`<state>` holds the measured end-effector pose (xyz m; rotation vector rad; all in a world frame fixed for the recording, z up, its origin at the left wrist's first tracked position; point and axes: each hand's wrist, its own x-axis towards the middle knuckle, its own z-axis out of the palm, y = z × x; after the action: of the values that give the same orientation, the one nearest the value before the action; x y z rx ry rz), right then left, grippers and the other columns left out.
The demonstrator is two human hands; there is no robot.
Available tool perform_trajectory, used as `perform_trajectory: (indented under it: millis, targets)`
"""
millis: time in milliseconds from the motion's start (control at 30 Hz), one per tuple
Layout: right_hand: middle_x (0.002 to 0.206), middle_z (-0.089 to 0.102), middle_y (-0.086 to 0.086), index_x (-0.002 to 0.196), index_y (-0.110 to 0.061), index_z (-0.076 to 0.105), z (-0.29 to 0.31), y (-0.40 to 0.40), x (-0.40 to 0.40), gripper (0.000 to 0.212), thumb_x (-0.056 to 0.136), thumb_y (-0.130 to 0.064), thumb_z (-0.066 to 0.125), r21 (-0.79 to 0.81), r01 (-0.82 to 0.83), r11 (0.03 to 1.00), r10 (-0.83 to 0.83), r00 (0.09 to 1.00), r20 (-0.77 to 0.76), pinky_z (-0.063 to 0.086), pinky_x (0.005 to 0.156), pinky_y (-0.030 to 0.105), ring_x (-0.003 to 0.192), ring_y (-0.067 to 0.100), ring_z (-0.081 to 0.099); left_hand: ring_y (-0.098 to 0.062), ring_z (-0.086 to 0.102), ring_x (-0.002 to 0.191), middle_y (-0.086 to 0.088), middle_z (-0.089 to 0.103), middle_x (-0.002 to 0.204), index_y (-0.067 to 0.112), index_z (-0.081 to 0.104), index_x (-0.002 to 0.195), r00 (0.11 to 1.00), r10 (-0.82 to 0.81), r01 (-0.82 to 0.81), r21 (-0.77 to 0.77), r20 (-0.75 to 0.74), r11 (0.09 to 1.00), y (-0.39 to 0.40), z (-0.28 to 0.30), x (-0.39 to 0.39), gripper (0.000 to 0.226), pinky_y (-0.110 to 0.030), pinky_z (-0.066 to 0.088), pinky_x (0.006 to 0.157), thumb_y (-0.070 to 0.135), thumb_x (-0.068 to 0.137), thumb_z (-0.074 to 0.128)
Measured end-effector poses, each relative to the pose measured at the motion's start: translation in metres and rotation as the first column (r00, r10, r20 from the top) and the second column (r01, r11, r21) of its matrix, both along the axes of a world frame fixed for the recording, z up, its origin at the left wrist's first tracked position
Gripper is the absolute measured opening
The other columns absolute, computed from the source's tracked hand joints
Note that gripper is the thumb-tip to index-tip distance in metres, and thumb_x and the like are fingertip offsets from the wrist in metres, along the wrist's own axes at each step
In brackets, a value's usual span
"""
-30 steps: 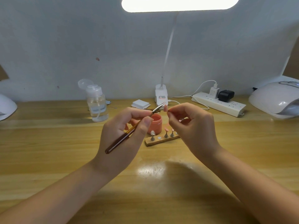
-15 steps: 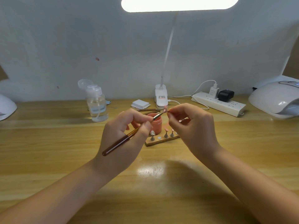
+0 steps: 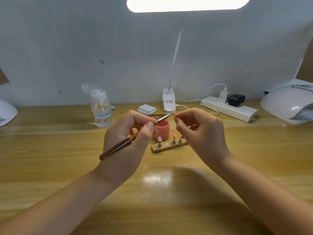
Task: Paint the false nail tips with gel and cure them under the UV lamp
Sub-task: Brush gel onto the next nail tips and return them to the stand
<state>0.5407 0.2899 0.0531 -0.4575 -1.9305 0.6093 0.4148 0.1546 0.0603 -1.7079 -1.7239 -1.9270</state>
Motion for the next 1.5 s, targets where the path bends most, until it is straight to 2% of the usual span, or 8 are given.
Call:
perform_trajectory:
  millis: [233, 533, 700, 867, 1067, 1200, 1333, 1500]
  targets:
    - [0.08, 0.071, -0.003, 0.094, -0.011, 0.072, 0.0, -0.001, -0.001, 0.008, 0.086, -0.01, 0.069, -0.078, -0.041, 0.996, 0.04, 0.999, -0.014, 0.058, 0.065, 0.038, 0.073, 0.011, 0.069, -0.013, 0.068, 0.072, 0.004, 0.071, 0.07, 0.018, 0.067, 0.081, 0.978, -0.109, 0.111, 0.001, 0.177, 0.994, 0.003, -0.002, -0.002, 0.011, -0.021, 0.051, 0.071, 0.027, 0.082, 0.061]
    - [0.078, 0.071, -0.003, 0.092, -0.013, 0.072, -0.002, -0.002, 0.0, 0.007, 0.086, -0.012, 0.069, -0.119, -0.061, 0.991, 0.059, 0.998, -0.026, 0.057, 0.064, 0.041, 0.072, 0.015, 0.069, -0.014, 0.068, 0.072, 0.003, 0.071, 0.07, 0.024, 0.069, 0.078, 0.969, -0.111, 0.115, -0.006, 0.219, 0.993, 0.003, -0.002, -0.002, 0.011, -0.023, 0.052, 0.071, 0.03, 0.079, 0.06]
    - [0.076, 0.071, -0.004, 0.091, -0.012, 0.073, -0.001, -0.002, -0.001, 0.006, 0.085, -0.01, 0.07, -0.115, -0.056, 0.992, 0.052, 0.998, -0.039, 0.057, 0.064, 0.038, 0.07, 0.012, 0.068, -0.01, 0.068, 0.077, 0.005, 0.073, 0.079, 0.023, 0.069, 0.088, 0.983, -0.079, 0.082, -0.01, 0.163, 0.997, 0.004, -0.001, -0.001, 0.007, -0.016, 0.05, 0.068, 0.023, 0.087, 0.061]
    - [0.076, 0.07, -0.004, 0.091, -0.012, 0.073, -0.001, 0.0, 0.0, 0.007, 0.085, -0.009, 0.07, -0.084, -0.028, 0.996, 0.027, 0.999, -0.023, 0.058, 0.065, 0.035, 0.069, 0.01, 0.068, -0.015, 0.066, 0.073, 0.004, 0.07, 0.072, 0.019, 0.066, 0.081, 0.991, -0.074, 0.077, -0.025, 0.11, 0.997, 0.0, -0.001, 0.0, 0.016, -0.028, 0.052, 0.068, 0.032, 0.078, 0.057]
    - [0.076, 0.07, -0.004, 0.091, -0.014, 0.072, -0.002, 0.001, -0.001, 0.006, 0.085, -0.011, 0.07, -0.095, -0.023, 0.995, 0.021, 0.999, -0.029, 0.058, 0.063, 0.037, 0.069, 0.011, 0.068, -0.008, 0.063, 0.072, 0.017, 0.07, 0.074, 0.024, 0.067, 0.08, 0.998, -0.041, 0.037, -0.07, -0.046, 0.997, 0.001, 0.002, 0.0, 0.008, -0.012, 0.043, 0.063, 0.026, 0.082, 0.059]
    - [0.075, 0.07, -0.004, 0.091, -0.014, 0.071, -0.007, 0.006, -0.001, 0.007, 0.085, -0.01, 0.07, -0.154, -0.014, 0.988, 0.005, 0.998, -0.055, 0.059, 0.065, 0.036, 0.069, 0.012, 0.068, -0.006, 0.058, 0.061, 0.003, 0.068, 0.069, 0.024, 0.066, 0.074, 0.997, 0.01, -0.005, -0.065, 0.075, 0.998, 0.005, 0.002, -0.004, 0.009, -0.015, 0.043, 0.054, 0.031, 0.078, 0.061]
    - [0.074, 0.069, -0.003, 0.089, -0.01, 0.072, -0.024, 0.008, -0.001, 0.006, 0.084, -0.007, 0.071, -0.086, 0.03, 0.996, -0.028, 0.999, 0.024, 0.055, 0.064, 0.035, 0.066, 0.01, 0.064, 0.004, 0.061, 0.06, 0.008, 0.071, 0.066, 0.021, 0.069, 0.071, 0.975, 0.145, -0.107, -0.214, 0.168, 0.971, 0.023, 0.008, -0.021, 0.016, -0.007, 0.042, 0.054, 0.015, 0.086, 0.066]
    - [0.069, 0.068, -0.001, 0.08, -0.009, 0.07, -0.036, 0.008, -0.004, 0.008, 0.079, -0.002, 0.073, 0.088, 0.042, 0.995, -0.044, 0.999, 0.021, 0.052, 0.059, 0.039, 0.061, 0.015, 0.062, 0.002, 0.057, 0.054, 0.012, 0.067, 0.058, 0.022, 0.068, 0.058, 0.968, 0.252, -0.231, -0.398, 0.001, 0.888, 0.051, 0.024, -0.038, 0.024, -0.012, 0.041, 0.049, 0.016, 0.081, 0.065]
